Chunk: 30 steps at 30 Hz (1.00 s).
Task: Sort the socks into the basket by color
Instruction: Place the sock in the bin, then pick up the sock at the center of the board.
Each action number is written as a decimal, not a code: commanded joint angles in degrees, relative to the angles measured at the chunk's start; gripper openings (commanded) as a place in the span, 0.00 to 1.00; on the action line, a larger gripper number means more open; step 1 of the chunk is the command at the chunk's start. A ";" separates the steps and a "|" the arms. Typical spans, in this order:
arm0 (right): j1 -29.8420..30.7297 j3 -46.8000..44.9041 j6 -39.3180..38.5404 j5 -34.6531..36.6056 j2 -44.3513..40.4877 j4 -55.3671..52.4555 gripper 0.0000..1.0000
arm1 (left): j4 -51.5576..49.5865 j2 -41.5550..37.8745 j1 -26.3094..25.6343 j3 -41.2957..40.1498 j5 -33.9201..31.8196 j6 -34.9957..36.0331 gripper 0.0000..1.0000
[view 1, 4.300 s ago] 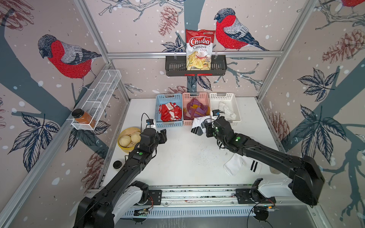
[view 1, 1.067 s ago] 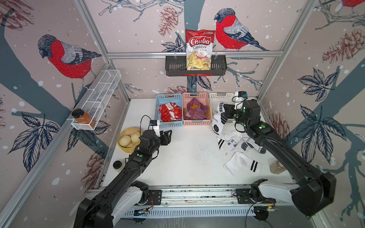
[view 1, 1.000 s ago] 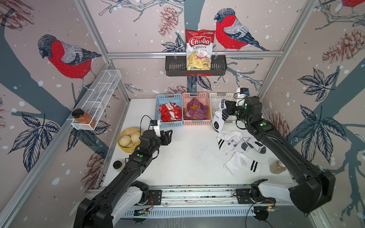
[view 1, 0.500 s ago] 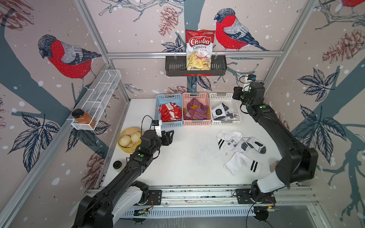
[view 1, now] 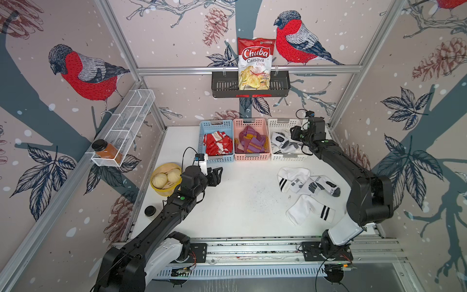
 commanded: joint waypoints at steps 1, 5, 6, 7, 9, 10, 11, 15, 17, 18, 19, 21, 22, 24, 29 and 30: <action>0.05 -4.57 1.54 -2.10 -2.92 1.52 0.40 | 2.77 0.15 -0.22 0.34 1.64 0.77 0.64; 0.62 -13.07 3.18 -3.41 -8.36 3.79 0.50 | 4.96 -0.69 -0.83 -0.53 3.34 0.78 0.66; 0.88 -14.96 3.45 -3.55 -9.79 3.99 0.52 | 5.62 -0.90 -1.12 -0.74 3.55 0.79 0.67; 1.22 -16.51 3.83 -3.38 -11.26 3.78 0.54 | 6.40 -1.03 -1.56 -0.91 3.82 0.79 0.67; 2.07 -19.09 4.07 -3.19 -13.39 3.38 0.57 | 7.38 -1.04 -2.23 -1.03 4.27 0.80 0.68; 2.62 -20.22 4.35 -2.55 -14.44 2.88 0.58 | 7.76 -0.87 -2.60 -0.96 4.48 0.93 0.69; 2.97 -21.33 4.68 -2.25 -15.32 2.65 0.59 | 8.23 -0.63 -2.92 -0.97 4.93 1.10 0.69; 4.70 -27.07 6.61 -1.41 -19.29 2.67 0.64 | 9.96 0.76 -3.67 -0.96 6.43 1.30 0.69; 5.76 -29.60 7.38 -1.21 -20.58 2.53 0.66 | 10.43 1.55 -3.81 -0.78 6.97 1.41 0.70; 6.26 -30.69 7.70 -0.99 -21.06 2.42 0.66 | 10.74 1.94 -3.85 -0.76 7.10 1.32 0.70; 6.91 -31.84 8.07 -0.47 -21.41 2.25 0.68 | 10.97 2.37 -3.94 -0.72 7.30 1.27 0.70; 7.87 -33.69 8.67 -0.13 -21.47 2.15 0.69 | 11.58 3.16 -4.05 -0.76 7.57 1.10 0.70; 8.38 -34.71 9.07 -0.25 -21.42 2.38 0.69 | 11.87 3.60 -4.12 -0.71 7.82 1.15 0.70; 9.38 -36.41 9.79 -0.05 -21.18 2.68 0.69 | 12.25 4.29 -4.42 -0.81 8.05 1.15 0.70; 10.46 -39.88 11.13 0.36 -21.70 3.46 0.70 | 14.67 5.43 -5.90 -1.56 8.73 1.45 0.71; 10.50 -40.45 11.21 0.38 -21.94 3.47 0.70 | 15.16 5.80 -6.48 -1.49 8.67 1.49 0.71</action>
